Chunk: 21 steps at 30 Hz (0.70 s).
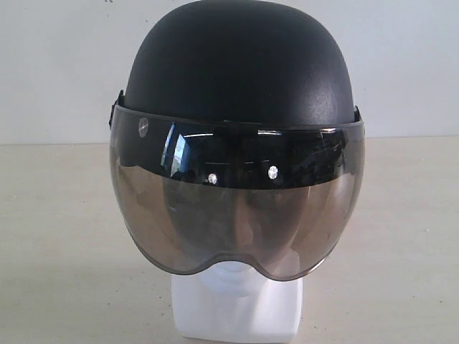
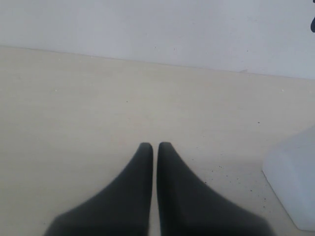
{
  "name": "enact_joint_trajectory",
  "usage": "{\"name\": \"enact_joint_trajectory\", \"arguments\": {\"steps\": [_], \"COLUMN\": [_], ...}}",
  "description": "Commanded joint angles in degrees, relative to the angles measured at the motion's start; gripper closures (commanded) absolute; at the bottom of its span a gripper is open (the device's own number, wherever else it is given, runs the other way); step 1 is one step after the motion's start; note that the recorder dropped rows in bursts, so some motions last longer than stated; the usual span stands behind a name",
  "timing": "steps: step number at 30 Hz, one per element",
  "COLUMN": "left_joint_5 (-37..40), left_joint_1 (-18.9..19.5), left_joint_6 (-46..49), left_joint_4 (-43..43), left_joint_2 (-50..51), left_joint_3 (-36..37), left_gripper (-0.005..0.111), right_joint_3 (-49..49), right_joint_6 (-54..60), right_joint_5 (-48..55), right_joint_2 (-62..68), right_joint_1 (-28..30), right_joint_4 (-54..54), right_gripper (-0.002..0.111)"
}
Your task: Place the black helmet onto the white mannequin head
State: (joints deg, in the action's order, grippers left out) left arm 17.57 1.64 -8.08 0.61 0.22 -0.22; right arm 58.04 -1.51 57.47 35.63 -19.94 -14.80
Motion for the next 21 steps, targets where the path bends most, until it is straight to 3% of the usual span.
{"name": "enact_joint_trajectory", "arguments": {"steps": [1, 11, 21], "left_joint_5": [0.03, 0.03, 0.03], "left_joint_1": [-0.21, -0.21, -0.21], "left_joint_6": [0.23, 0.23, 0.23], "left_joint_4": [-0.27, -0.27, -0.27], "left_joint_2": [-0.22, -0.22, -0.22], "left_joint_3": [0.22, 0.22, 0.22], "left_gripper": [0.102, 0.102, 0.102], "right_joint_3": [-4.93, -20.95, -31.57], "right_joint_6": [2.51, 5.03, 12.97], "right_joint_5": [-16.44, -25.51, -32.46], "right_joint_2": [0.48, -6.17, -19.55], "right_joint_1": [0.76, 14.87, 20.29], "right_joint_4": [-3.05, -11.37, -9.91], "right_gripper": [0.109, 0.109, 0.109]}}
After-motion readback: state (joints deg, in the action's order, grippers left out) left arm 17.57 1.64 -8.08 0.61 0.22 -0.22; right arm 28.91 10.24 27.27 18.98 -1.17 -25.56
